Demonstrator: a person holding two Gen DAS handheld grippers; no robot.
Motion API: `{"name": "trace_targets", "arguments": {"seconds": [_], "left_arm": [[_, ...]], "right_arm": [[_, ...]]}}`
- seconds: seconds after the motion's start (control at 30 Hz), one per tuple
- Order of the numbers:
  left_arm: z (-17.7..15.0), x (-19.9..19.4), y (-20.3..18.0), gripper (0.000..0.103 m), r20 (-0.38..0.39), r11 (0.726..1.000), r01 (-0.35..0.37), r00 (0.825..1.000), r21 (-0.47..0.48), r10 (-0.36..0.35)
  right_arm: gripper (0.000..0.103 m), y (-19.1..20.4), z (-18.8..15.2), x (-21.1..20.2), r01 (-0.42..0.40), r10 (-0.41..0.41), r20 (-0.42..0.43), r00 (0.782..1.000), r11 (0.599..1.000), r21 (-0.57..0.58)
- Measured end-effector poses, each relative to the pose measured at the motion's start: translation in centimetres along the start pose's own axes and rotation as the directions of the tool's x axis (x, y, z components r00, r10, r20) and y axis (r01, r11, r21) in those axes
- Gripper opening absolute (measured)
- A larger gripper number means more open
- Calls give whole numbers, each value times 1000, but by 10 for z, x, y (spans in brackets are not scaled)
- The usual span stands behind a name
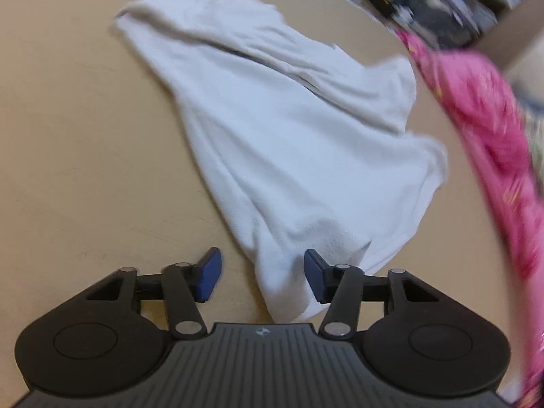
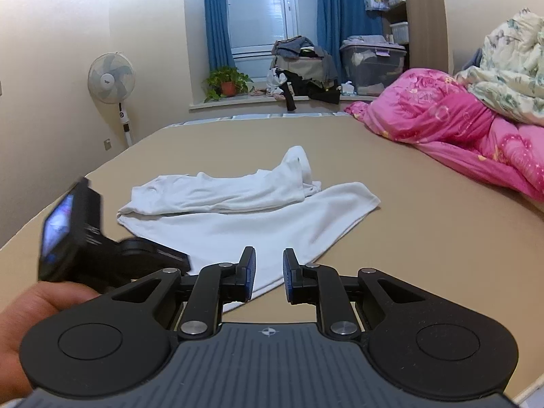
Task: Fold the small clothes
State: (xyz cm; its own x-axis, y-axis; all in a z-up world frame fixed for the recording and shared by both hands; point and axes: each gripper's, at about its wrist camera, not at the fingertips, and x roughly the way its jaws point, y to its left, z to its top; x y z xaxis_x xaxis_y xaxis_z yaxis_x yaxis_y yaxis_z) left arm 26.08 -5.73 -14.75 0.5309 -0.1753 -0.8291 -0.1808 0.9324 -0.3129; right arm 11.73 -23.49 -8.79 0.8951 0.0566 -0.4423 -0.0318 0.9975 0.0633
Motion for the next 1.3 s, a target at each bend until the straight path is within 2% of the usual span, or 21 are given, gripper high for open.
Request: {"name": "trace_targets", "arguments": {"seconds": [0.03,0.07,0.13,0.23,0.3,0.37,0.47,0.5,0.53,0.6,0.7,0.73,0.83,0.93,1.07,1.13,1.2,1.3], "left_arm": [[-1,2,-7,3,3,995,-53,999,82,53],[-3,2,-10,3,-2,987,-80,997,139,81],[-5,-16,-2,2,15,979,-70,998,192,68],[-13,-65,23,1,99,948,-63,995,313,33],[-22,-101,49,1,119,925,-76,992,371,34],[-30,-131,82,0,135,908,-104,989,406,53],[-43,-168,134,0,106,899,-106,992,425,67],[-48,-176,148,0,89,895,-126,991,429,97],[-50,-183,162,0,66,897,-140,990,420,124],[-49,-203,187,0,46,935,-72,997,347,60],[-58,-217,202,0,132,936,-36,991,349,-11],[-62,-211,209,0,135,946,-13,990,324,-33],[-62,-185,214,0,59,972,63,995,227,-78],[-52,-175,195,5,98,964,87,989,250,-115],[-35,-143,184,15,67,972,147,985,185,-162],[-26,-129,182,23,58,974,176,981,141,-186],[-18,-114,183,29,46,978,188,980,90,-192],[-10,-97,186,32,20,979,201,979,17,-201]], "right_arm": [[18,0,0,0,3,-3,0,1000,1000,-2],[18,0,1,1,7,-7,-1,1000,1000,-6],[18,-2,0,2,22,-22,-8,1000,1000,-6],[18,-7,-1,-1,43,-43,-15,999,999,0],[18,-10,-1,-3,55,-55,-16,998,998,13],[18,-15,-1,-6,63,-63,-17,998,997,34],[18,-21,-1,-11,69,-68,-16,998,995,69],[18,-23,-1,-12,74,-73,-16,997,994,76],[18,-24,-1,-13,78,-76,-19,997,993,83],[18,-28,0,-12,80,-77,-34,996,992,100],[18,-34,4,-1,65,-59,-63,996,992,104],[20,-35,6,5,64,-58,-71,996,993,95],[26,-44,11,28,87,-79,-94,992,993,80],[27,-52,12,52,121,-111,-117,987,989,86],[32,-65,17,81,119,-113,-85,990,990,74],[44,-73,17,96,127,-121,-84,989,989,69],[49,-79,16,112,127,-122,-83,989,990,60],[55,-88,18,133,105,-101,-67,993,993,58]]}}
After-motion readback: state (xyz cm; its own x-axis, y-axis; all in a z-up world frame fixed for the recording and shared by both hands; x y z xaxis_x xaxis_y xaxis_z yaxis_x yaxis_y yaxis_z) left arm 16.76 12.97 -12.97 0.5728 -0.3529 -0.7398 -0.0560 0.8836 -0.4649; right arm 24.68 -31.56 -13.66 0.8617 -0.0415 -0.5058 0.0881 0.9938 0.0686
